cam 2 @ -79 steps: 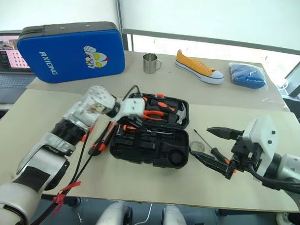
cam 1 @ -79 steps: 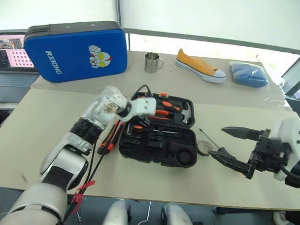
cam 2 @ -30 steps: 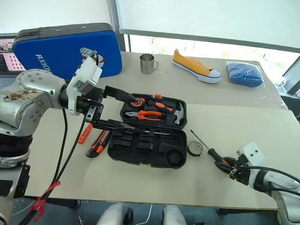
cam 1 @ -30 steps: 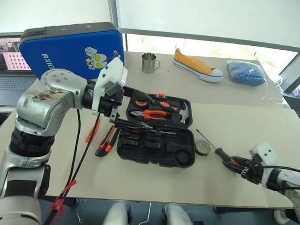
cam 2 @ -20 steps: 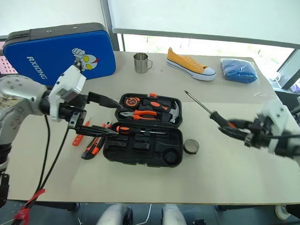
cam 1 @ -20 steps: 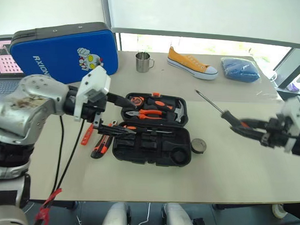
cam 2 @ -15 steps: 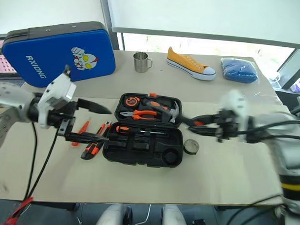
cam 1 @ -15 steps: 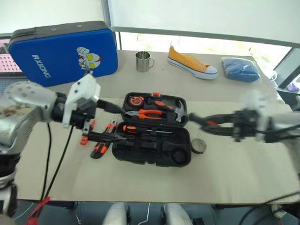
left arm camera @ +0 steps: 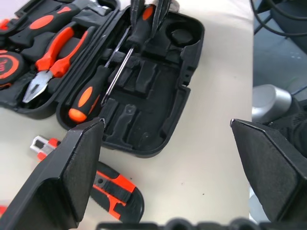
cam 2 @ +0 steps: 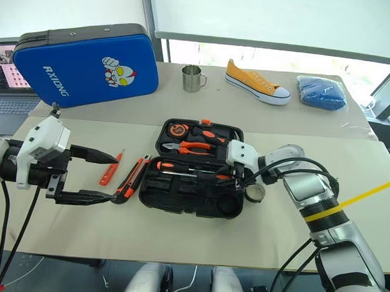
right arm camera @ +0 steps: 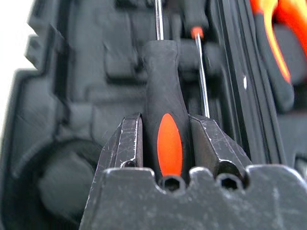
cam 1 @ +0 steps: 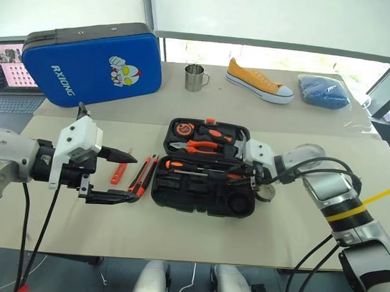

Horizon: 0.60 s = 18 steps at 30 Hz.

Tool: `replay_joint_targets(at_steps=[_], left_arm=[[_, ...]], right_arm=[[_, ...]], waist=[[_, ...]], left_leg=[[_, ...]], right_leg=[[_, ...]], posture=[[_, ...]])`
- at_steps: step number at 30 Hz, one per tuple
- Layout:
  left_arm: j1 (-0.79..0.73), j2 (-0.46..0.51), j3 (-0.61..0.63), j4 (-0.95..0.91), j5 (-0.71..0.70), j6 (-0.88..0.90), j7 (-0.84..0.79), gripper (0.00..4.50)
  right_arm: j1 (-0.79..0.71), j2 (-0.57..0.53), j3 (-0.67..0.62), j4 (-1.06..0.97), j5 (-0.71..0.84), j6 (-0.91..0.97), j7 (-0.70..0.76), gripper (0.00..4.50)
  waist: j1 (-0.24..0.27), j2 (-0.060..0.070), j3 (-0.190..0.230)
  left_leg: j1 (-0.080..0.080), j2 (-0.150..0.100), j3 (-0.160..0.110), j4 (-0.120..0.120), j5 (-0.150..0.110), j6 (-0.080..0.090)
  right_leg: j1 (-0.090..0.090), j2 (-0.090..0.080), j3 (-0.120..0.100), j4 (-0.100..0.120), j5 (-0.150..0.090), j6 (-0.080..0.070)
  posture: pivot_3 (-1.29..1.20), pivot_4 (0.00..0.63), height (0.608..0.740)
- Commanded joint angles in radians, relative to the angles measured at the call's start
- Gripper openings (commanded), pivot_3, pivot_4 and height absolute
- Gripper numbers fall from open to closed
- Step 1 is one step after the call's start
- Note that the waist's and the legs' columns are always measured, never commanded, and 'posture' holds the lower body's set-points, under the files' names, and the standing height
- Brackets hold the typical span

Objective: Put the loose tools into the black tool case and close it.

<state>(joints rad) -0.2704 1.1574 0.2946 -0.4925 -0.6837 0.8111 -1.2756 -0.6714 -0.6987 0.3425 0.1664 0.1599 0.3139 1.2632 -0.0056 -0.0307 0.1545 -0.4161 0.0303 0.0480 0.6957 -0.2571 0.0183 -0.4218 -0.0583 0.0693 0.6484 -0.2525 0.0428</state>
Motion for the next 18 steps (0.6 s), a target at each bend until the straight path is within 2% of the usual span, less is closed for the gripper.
replay_joint_targets(at_steps=[1,5,7,9,10,15,16,18], left_arm=[[-0.003,0.017,0.026,-0.029,-0.028,-0.001,0.017,4.5],[-0.033,0.02,-0.001,-0.009,-0.031,-0.014,0.026,4.5],[-0.048,0.018,-0.017,0.001,-0.028,-0.022,0.029,4.5],[-0.063,0.016,-0.03,0.007,-0.028,-0.026,0.029,4.5],[-0.069,0.015,-0.036,0.009,-0.028,-0.029,0.029,4.5],[-0.093,0.012,-0.067,0.03,-0.018,-0.044,0.026,4.5],[-0.095,0.012,-0.071,0.034,-0.016,-0.048,0.026,4.5],[-0.103,0.009,-0.085,0.041,-0.014,-0.057,0.027,4.5]], right_arm=[[0.002,0.002,-0.011,0.018,-0.018,-0.045,0.019,1.06],[0.013,0.033,-0.009,0.045,-0.033,-0.059,-0.008,1.06],[0.012,0.054,-0.01,0.054,-0.039,-0.058,-0.024,2.06],[0.019,0.059,-0.011,0.042,-0.042,-0.06,-0.021,2.47],[0.023,0.057,-0.014,0.032,-0.042,-0.06,-0.02,2.87],[0.021,0.048,-0.073,-0.047,-0.003,-0.017,-0.024,4.04],[0.018,0.047,-0.083,-0.061,0.007,-0.004,-0.024,4.44],[0.01,0.048,-0.101,-0.09,0.032,0.033,-0.028,4.49]], waist=[[-0.004,0.0,0.0],[-0.007,0.0,0.0],[-0.008,0.0,0.0],[-0.008,0.0,0.0],[-0.008,0.0,0.0],[-0.016,0.0,0.0],[-0.016,0.0,0.0],[-0.014,0.0,0.0]], left_leg=[[0.0,0.0,0.0,0.0,0.0,0.0],[0.0,0.0,0.001,-0.001,0.0,0.0],[0.0,0.0,0.002,-0.001,0.0,0.0],[0.0,0.0,0.003,-0.001,0.0,0.0],[0.001,0.001,0.003,-0.001,0.0,0.0],[0.002,0.002,0.004,-0.001,0.0,0.0],[0.002,0.003,0.004,-0.001,0.0,0.0],[0.001,0.002,0.004,-0.001,0.0,0.0]], right_leg=[[0.0,0.0,0.0,0.0,0.0,0.0],[0.0,0.0,0.0,0.0,0.0,0.0],[0.0,0.001,0.0,0.0,0.0,0.0],[0.0,0.001,0.0,0.0,0.0,-0.001],[0.0,0.001,0.0,0.0,0.0,-0.001],[0.0,0.002,0.0,0.001,0.001,-0.002],[0.0,0.003,0.0,0.001,0.001,-0.002],[-0.001,0.003,0.0,0.001,0.001,-0.002]], posture=[[0.0,0.15,0.739],[0.0,0.15,0.739],[0.0,0.15,0.739],[0.0,0.15,0.739],[0.0,0.15,0.739],[0.0,0.15,0.739],[0.0,0.15,0.739],[0.0,0.15,0.739]])
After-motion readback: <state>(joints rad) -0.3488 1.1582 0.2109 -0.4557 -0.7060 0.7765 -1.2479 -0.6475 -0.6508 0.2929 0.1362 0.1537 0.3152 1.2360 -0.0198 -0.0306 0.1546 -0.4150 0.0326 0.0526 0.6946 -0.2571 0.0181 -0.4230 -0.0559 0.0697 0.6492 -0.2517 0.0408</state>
